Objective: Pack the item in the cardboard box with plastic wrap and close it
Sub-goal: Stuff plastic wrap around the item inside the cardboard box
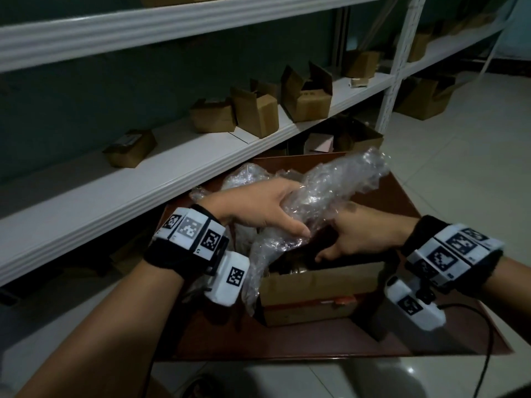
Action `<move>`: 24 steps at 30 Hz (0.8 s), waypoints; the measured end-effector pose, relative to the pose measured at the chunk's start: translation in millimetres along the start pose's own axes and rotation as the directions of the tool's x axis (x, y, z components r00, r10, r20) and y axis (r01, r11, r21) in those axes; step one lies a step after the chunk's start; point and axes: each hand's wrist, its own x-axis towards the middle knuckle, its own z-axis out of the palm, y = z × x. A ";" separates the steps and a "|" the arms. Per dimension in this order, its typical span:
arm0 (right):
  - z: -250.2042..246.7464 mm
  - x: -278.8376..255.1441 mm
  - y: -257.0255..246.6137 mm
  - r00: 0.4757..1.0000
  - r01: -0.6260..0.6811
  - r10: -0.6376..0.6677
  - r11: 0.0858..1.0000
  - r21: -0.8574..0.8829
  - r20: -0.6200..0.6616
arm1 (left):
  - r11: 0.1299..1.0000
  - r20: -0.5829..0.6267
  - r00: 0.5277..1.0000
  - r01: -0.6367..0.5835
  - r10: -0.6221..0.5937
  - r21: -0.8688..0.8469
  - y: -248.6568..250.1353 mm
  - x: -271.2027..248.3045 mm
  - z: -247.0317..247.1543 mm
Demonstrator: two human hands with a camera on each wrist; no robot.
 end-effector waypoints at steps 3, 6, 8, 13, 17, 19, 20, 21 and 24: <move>4.0 1.9 15.8 0.977 -0.064 0.078 0.995 -0.077 0.197 | 0.973 0.034 0.999 0.024 -0.032 0.229 1.5 5.6 4.8; 11.6 3.4 28.2 0.943 -0.113 0.152 0.983 -0.146 0.297 | 0.898 0.054 0.996 0.035 -0.066 0.438 -0.1 13.3 19.0; 5.6 -0.6 24.2 0.940 -0.135 0.148 0.989 -0.063 0.307 | 0.880 0.052 0.997 0.023 -0.054 0.474 -2.2 15.5 25.6; -2.5 -13.7 31.0 0.917 -0.232 0.229 0.972 -0.028 0.326 | 0.846 0.077 0.994 0.020 -0.072 0.533 -3.0 17.3 31.6; -14.1 -24.6 32.8 0.905 -0.387 0.373 0.922 0.027 0.206 | 0.817 0.093 0.989 0.038 -0.111 0.576 -8.3 18.5 38.8; -23.0 -23.1 23.2 0.937 -0.279 0.265 0.960 0.031 0.227 | 0.812 0.140 0.977 0.053 -0.164 0.581 -11.7 18.3 46.5; -24.6 -19.1 20.6 0.954 -0.225 0.210 0.973 0.046 0.215 | 0.806 0.178 0.965 0.054 -0.195 0.589 -13.2 19.3 51.1; -27.2 -15.0 18.7 0.964 -0.215 0.196 0.973 0.088 0.181 | 0.802 0.215 0.951 0.054 -0.224 0.595 -14.6 20.6 55.6; -32.7 -7.4 28.3 0.964 -0.264 0.244 0.924 0.275 0.105 | 0.816 0.243 0.938 0.067 -0.248 0.574 -16.4 25.1 61.7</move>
